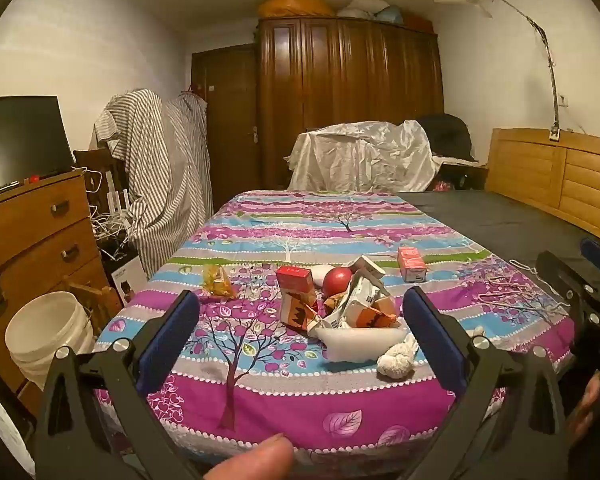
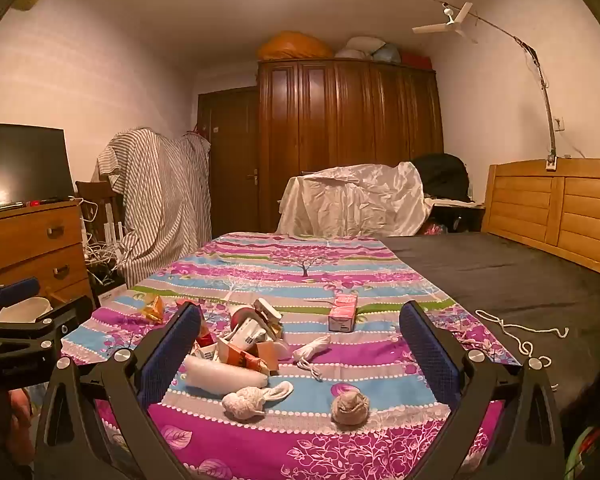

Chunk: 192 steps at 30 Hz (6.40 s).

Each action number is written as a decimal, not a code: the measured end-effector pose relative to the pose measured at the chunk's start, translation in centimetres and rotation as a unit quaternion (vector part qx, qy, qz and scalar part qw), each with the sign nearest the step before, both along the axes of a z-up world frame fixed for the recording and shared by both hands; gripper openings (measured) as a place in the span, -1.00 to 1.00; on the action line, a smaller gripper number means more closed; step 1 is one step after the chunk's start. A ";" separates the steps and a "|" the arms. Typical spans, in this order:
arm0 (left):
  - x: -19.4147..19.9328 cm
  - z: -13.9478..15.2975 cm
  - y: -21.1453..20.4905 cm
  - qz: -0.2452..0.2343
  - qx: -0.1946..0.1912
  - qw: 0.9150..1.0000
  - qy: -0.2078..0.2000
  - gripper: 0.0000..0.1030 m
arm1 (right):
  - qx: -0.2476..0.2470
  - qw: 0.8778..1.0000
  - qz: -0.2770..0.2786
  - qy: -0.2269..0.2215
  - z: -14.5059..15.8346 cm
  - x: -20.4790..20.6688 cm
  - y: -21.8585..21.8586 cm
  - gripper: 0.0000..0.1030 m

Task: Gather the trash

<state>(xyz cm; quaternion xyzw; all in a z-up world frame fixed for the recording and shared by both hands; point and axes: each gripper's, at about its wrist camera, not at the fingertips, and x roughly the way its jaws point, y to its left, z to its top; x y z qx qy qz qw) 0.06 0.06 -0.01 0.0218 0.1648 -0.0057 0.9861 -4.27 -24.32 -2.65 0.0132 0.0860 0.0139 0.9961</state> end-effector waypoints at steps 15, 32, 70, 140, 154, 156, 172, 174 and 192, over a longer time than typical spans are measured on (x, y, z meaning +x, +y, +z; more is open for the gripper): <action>0.1 -0.5 0.2 -0.001 0.004 1.000 0.004 0.91 | -0.003 1.000 -0.002 0.000 -0.1 -0.3 0.3 0.93; 0.2 -0.5 -0.4 -0.002 0.007 1.000 0.008 0.91 | -0.003 1.000 -0.001 0.001 -0.3 0.4 0.6 0.93; 0.4 -0.7 0.3 -0.002 0.001 1.000 0.016 0.91 | -0.009 1.000 0.007 0.000 0.2 0.9 1.0 0.93; 16.9 -16.8 -8.0 -0.224 -0.034 0.926 0.303 -0.24 | 0.180 0.900 0.117 0.379 -13.3 31.1 -8.5 0.20; 16.4 -16.7 -6.7 -0.224 -0.036 0.929 0.291 -0.31 | 0.145 0.870 0.099 0.462 -18.2 40.7 -3.2 -0.29; 16.1 -16.5 -6.4 -0.219 -0.040 0.932 0.286 -0.33 | 0.142 0.876 0.107 0.448 -18.0 40.4 -2.6 -0.42; 12.8 -5.8 -0.8 -0.114 -0.080 0.984 0.113 -0.33 | 0.005 0.987 0.055 0.149 -4.8 20.8 -1.4 -0.51; 12.4 -4.2 -0.8 -0.096 -0.073 0.989 0.084 -0.33 | -0.008 0.993 0.045 0.112 -3.3 18.1 0.0 -0.51; 10.2 -0.3 -0.3 -0.007 -0.054 0.998 0.012 -0.33 | -0.031 0.999 0.013 0.032 2.2 9.7 3.4 -0.51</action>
